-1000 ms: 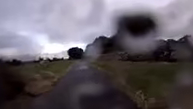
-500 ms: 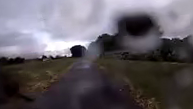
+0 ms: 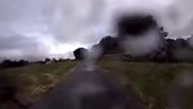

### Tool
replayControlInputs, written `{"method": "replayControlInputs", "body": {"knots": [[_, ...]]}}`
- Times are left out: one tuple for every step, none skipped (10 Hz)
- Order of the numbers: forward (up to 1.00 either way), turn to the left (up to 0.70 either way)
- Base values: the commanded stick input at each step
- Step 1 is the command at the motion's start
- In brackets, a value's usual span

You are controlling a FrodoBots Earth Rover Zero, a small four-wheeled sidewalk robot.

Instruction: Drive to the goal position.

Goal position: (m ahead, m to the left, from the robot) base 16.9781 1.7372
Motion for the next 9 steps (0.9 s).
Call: {"method": "replayControlInputs", "body": {"knots": [[0.70,0.00],[0.70,0.00],[0.70,0.00],[0.70,0.00],[0.70,0.00],[0.70,0.00],[0.70,0.00],[0.70,0.00],[0.70,0.00]]}}
